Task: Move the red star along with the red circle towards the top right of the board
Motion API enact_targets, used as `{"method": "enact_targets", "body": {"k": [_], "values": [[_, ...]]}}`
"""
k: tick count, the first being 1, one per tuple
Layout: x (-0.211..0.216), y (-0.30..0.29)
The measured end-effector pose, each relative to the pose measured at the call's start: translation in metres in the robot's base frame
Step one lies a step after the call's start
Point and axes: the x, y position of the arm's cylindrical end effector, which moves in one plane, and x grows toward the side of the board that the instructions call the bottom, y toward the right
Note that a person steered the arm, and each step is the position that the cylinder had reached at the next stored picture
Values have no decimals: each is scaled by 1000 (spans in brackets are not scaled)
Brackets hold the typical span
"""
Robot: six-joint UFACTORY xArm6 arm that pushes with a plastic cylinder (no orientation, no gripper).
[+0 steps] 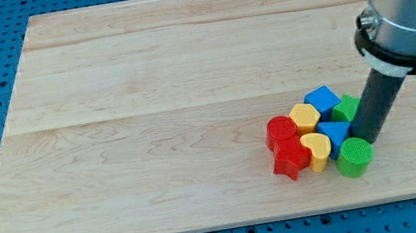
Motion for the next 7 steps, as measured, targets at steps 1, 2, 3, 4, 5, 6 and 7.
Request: {"method": "enact_targets", "body": {"k": [1,2,3,4,5,6,7], "values": [[22,36],[47,47],[63,2],[59,-49],[41,-73],[32,-87],[24,-112]]}}
